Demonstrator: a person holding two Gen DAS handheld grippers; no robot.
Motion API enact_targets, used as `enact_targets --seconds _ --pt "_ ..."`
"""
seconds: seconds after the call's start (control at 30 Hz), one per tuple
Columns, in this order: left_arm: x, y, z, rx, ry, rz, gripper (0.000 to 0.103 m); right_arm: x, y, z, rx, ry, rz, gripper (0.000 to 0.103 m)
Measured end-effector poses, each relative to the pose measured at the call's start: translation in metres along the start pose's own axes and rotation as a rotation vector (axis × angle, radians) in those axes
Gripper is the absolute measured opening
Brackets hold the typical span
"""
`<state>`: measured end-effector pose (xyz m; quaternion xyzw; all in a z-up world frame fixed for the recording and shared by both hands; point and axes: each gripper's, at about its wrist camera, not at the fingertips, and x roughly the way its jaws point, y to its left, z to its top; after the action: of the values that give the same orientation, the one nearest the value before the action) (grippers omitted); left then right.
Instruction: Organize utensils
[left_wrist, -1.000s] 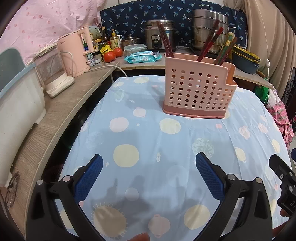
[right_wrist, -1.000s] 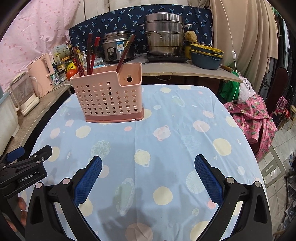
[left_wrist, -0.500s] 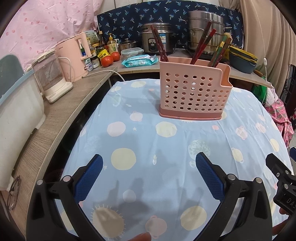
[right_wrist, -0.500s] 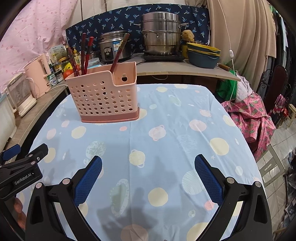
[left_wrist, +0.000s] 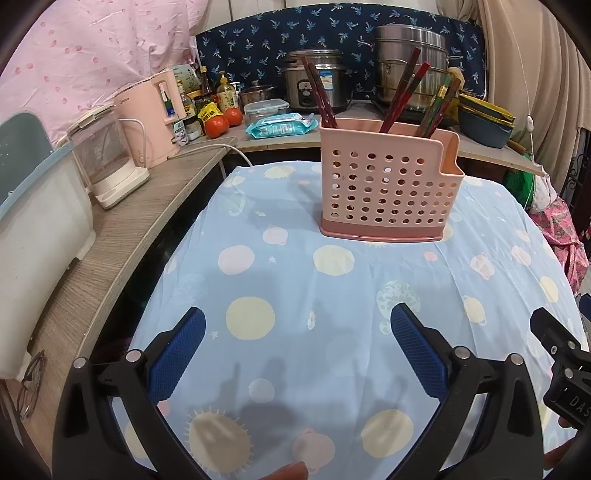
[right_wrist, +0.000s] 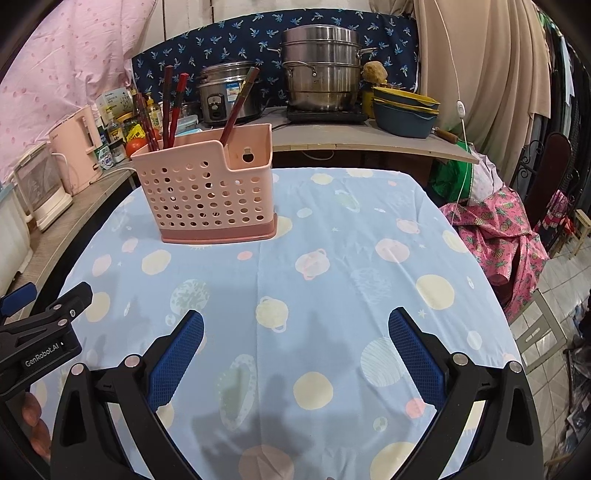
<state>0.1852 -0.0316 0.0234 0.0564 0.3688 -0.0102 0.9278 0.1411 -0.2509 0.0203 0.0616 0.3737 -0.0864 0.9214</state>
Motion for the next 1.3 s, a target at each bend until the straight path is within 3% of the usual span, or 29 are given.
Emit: enact_targets --seconds 1.3 --pt "-0.0052 -0.0031 -0.0008 -0.002 -0.017 -0.02 0.096 -0.0027 0.0019 -0.003 -0.004 -0.002 -0.005 0.096"
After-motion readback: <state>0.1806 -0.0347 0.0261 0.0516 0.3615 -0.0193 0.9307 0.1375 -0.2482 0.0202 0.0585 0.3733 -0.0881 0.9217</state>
